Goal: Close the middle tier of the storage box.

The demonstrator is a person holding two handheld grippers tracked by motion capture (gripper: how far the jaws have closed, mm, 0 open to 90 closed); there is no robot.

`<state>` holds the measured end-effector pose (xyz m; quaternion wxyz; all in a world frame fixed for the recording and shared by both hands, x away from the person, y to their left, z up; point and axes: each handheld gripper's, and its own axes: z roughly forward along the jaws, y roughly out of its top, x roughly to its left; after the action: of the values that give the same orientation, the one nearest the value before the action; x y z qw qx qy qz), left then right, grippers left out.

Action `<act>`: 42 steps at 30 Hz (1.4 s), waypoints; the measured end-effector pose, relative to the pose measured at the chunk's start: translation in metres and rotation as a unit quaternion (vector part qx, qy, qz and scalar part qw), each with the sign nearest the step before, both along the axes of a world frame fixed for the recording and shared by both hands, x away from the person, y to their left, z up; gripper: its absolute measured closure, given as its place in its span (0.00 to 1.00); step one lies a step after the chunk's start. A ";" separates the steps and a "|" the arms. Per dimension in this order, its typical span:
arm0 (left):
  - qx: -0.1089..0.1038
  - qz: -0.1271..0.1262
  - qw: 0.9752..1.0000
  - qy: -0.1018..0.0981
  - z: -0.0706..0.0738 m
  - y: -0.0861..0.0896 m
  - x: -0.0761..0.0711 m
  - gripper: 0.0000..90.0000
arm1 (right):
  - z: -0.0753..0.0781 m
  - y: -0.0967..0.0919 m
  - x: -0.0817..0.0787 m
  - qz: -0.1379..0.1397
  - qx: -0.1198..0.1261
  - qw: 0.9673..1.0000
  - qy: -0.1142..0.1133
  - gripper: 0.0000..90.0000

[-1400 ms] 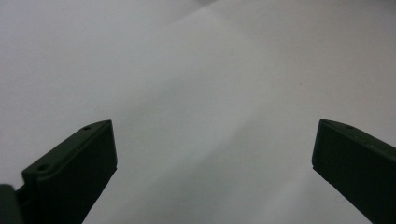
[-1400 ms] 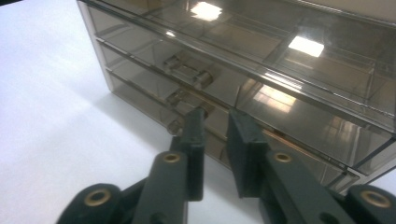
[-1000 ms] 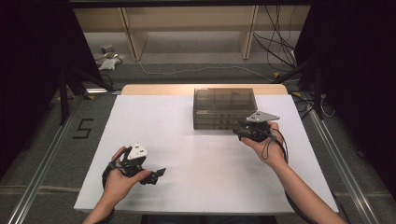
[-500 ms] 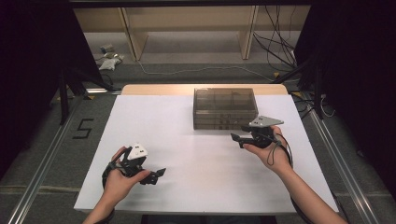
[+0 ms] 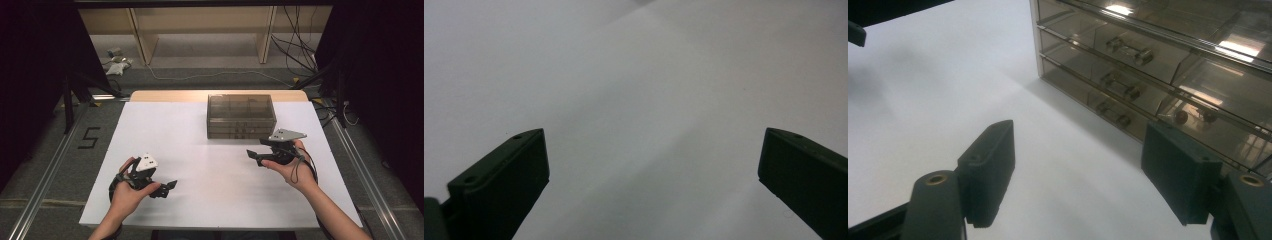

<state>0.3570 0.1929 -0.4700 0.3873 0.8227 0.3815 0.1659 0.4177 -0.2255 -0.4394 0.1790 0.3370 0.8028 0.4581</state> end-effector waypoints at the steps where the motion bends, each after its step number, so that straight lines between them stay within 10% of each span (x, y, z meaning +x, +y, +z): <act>1: 0.000 0.000 1.000 0.000 0.000 0.000 0.000 0.00 | 0.000 0.000 -0.001 0.001 0.000 1.000 0.000 0.33; 42: -0.004 0.003 1.000 0.000 0.001 0.001 -0.002 0.00 | -0.001 -0.032 -0.044 0.020 -0.018 1.000 0.012 0.30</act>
<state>0.3555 0.1939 -0.4695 0.3903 0.8199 0.3846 0.1658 0.3737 -0.2574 -0.4404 0.1660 0.3234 0.8194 0.4432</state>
